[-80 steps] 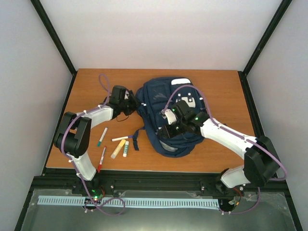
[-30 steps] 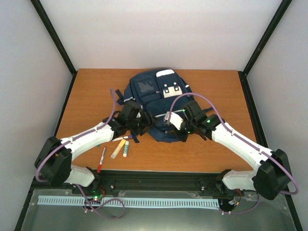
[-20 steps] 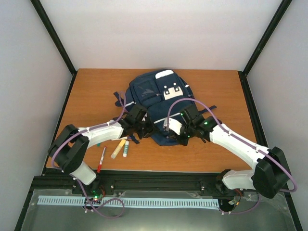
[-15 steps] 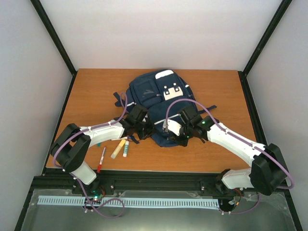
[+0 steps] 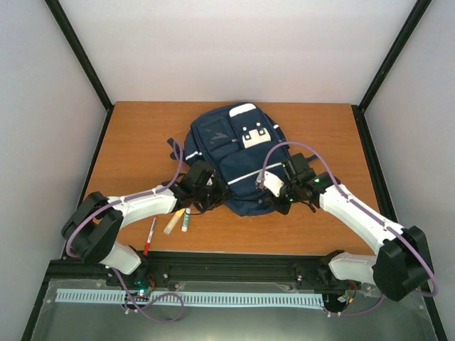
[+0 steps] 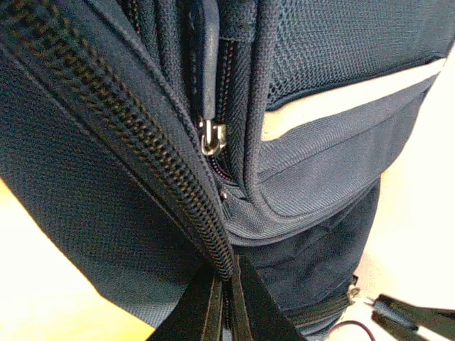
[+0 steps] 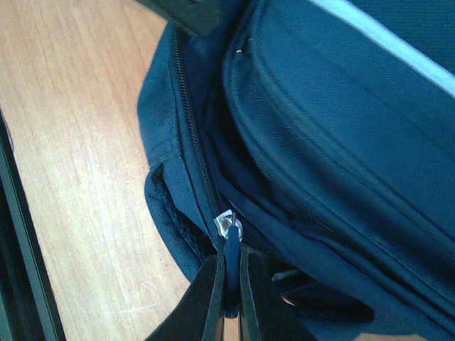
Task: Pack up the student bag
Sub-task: Zip the student bag at the center of the board.
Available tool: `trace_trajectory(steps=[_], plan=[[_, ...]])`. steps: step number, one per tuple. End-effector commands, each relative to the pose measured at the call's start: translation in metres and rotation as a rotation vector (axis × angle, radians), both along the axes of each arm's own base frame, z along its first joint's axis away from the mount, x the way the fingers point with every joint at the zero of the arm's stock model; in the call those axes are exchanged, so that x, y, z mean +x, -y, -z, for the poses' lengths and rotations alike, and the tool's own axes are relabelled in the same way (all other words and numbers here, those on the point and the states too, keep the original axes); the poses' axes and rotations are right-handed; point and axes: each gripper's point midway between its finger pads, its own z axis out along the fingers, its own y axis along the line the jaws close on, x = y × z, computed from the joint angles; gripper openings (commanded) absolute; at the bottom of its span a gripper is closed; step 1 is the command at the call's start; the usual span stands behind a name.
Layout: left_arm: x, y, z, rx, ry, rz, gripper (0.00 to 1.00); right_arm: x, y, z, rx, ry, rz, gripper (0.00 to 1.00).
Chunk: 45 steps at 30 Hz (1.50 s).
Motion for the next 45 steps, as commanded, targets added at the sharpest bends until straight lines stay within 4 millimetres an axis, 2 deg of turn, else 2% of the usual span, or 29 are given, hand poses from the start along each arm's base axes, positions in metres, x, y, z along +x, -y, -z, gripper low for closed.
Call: trace_trajectory(steps=[1,4,12,15,19,24,29,34,45], plan=[[0.003,-0.017,-0.005,0.044,0.068,-0.034,0.01,-0.007,0.032,-0.004,-0.024,-0.022,0.076,0.03],[0.003,-0.020,-0.010,0.042,0.088,-0.039,0.01,-0.007,0.036,-0.009,-0.017,0.015,0.091,0.03],[0.004,-0.032,-0.028,0.067,0.148,-0.059,0.01,-0.005,0.070,0.014,-0.153,0.108,0.111,0.03],[0.004,-0.032,-0.031,0.066,0.161,-0.057,0.01,-0.008,0.073,0.015,-0.161,0.144,0.089,0.03],[0.005,-0.031,-0.033,0.066,0.175,-0.041,0.01,-0.001,0.082,0.019,-0.195,0.209,0.113,0.03],[0.002,-0.030,-0.047,0.074,0.226,0.021,0.01,0.016,0.100,0.031,-0.260,0.283,0.175,0.03],[-0.004,-0.034,-0.057,0.071,0.256,0.046,0.01,0.033,0.107,0.041,-0.247,0.232,0.235,0.03],[-0.010,-0.037,-0.054,0.080,0.255,0.064,0.01,0.060,0.125,0.042,-0.214,0.224,0.325,0.03],[-0.014,-0.049,-0.042,0.109,0.240,0.066,0.01,0.123,0.164,0.054,-0.060,0.080,0.492,0.03]])
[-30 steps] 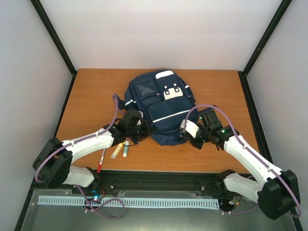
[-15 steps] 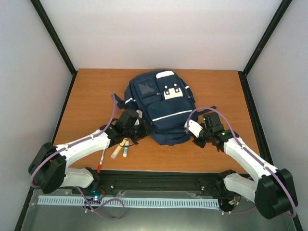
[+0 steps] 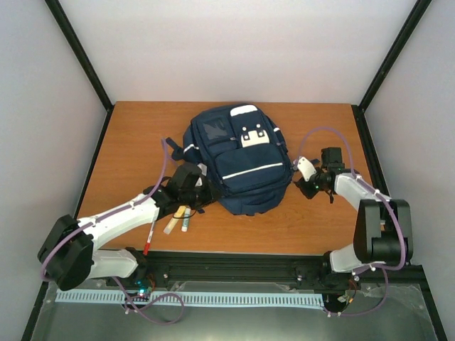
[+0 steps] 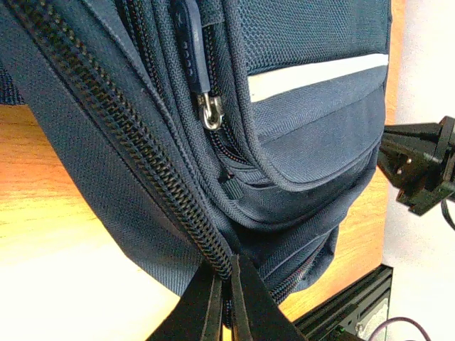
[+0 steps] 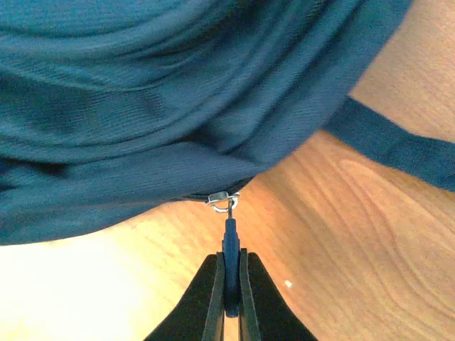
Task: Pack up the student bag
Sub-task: Zip the student bag at the center of the board.
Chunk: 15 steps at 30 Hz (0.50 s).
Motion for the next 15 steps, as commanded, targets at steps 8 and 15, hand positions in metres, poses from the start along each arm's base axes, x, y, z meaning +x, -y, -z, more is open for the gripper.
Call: trace_trajectory(steps=[8,15], plan=[[0.034,-0.042,0.014,0.097,0.039,-0.052,0.01,0.000,0.010,-0.032,0.107,0.030,0.030,0.03],[0.104,-0.057,0.006,0.155,0.143,-0.085,0.03,-0.061,-0.045,-0.055,0.102,0.071,-0.157,0.03]])
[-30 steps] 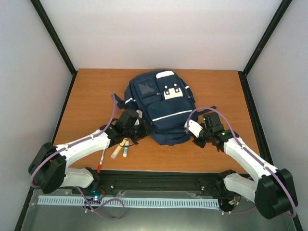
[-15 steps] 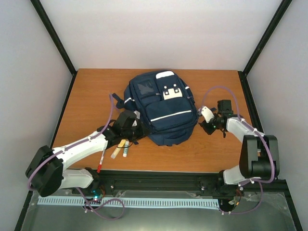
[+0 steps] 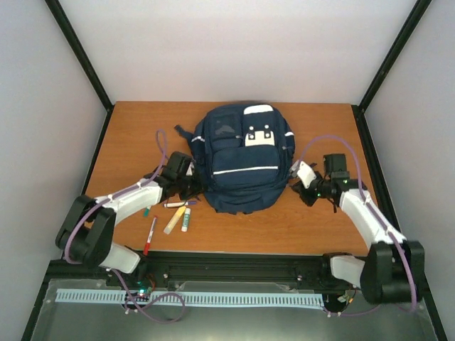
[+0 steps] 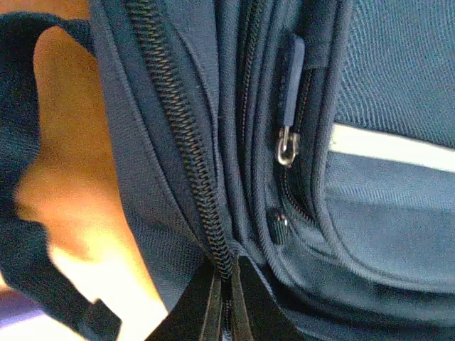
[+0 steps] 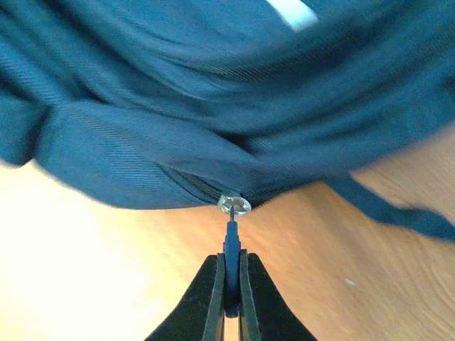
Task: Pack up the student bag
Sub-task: Zip the student bag at the center of the board.
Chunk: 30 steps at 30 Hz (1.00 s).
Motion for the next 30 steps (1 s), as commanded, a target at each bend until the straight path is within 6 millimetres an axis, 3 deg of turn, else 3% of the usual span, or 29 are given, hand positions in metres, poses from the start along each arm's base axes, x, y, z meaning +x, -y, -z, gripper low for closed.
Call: trace_trajectory(steps=[1,5,8,13,22,30], plan=[[0.064,-0.006,-0.048,0.049,0.231,-0.009,0.10,-0.038,-0.035,-0.012,-0.015,0.008,-0.107,0.03],[0.065,0.000,-0.095,0.030,0.377,0.049,0.47,-0.046,-0.061,-0.027,0.023,0.005,-0.152,0.03],[0.042,0.024,-0.124,0.052,0.506,0.194,0.58,-0.042,-0.063,-0.027,0.023,-0.006,-0.150,0.03],[0.002,0.074,-0.134,0.098,0.698,0.483,0.61,-0.047,-0.062,-0.019,0.021,-0.017,-0.156,0.03],[-0.026,0.146,-0.103,0.220,0.874,0.873,0.60,-0.048,-0.066,-0.020,0.043,-0.038,-0.177,0.03],[-0.049,0.184,-0.087,0.154,0.944,1.054,0.57,-0.046,-0.066,-0.022,0.062,-0.050,-0.166,0.03]])
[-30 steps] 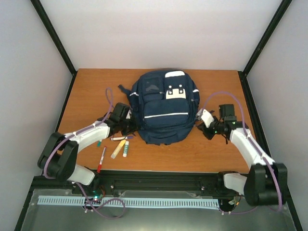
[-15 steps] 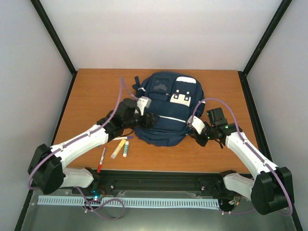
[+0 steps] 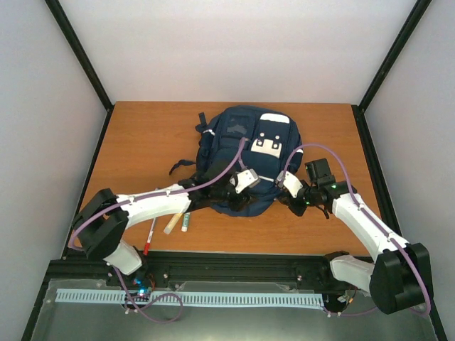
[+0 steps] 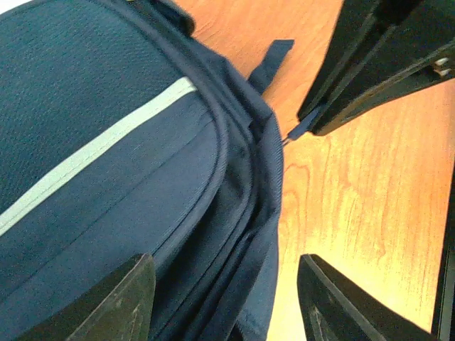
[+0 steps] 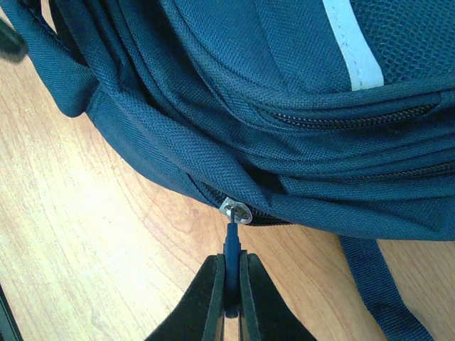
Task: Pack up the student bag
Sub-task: Zip the student bag at the center of the board.
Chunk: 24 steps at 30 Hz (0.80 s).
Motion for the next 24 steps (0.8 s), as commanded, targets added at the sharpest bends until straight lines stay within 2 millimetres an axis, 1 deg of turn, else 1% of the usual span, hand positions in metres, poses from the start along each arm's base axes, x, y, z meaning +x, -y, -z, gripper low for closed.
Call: trace_trajectory(steps=[1,5,8,13,15,16,17,21,24], plan=[[-0.004,0.034,-0.031,-0.094,0.113,0.150,0.57,0.007,-0.011,-0.023,0.079,0.038,-0.023,0.03],[-0.011,0.048,-0.024,-0.077,0.106,0.203,0.54,0.006,-0.010,-0.023,0.083,0.030,-0.018,0.03],[-0.013,0.057,-0.014,-0.041,0.120,0.218,0.48,0.006,-0.009,-0.023,0.085,0.028,-0.016,0.03],[-0.008,0.064,-0.004,-0.002,0.150,0.212,0.26,0.006,-0.009,-0.024,0.090,0.023,-0.014,0.03],[-0.004,0.064,-0.004,0.011,0.160,0.198,0.14,0.006,-0.009,-0.023,0.088,0.018,-0.014,0.03],[-0.003,0.063,-0.004,0.016,0.162,0.191,0.10,0.006,-0.009,-0.022,0.086,0.016,-0.015,0.03],[-0.002,0.062,-0.005,0.017,0.167,0.184,0.07,0.010,-0.002,-0.021,0.083,0.016,0.010,0.03],[0.004,0.057,-0.010,0.027,0.188,0.135,0.01,0.016,0.009,-0.017,0.084,-0.005,0.042,0.03],[0.008,0.053,-0.017,0.023,0.192,0.093,0.01,0.024,0.020,-0.014,0.086,-0.013,0.070,0.03]])
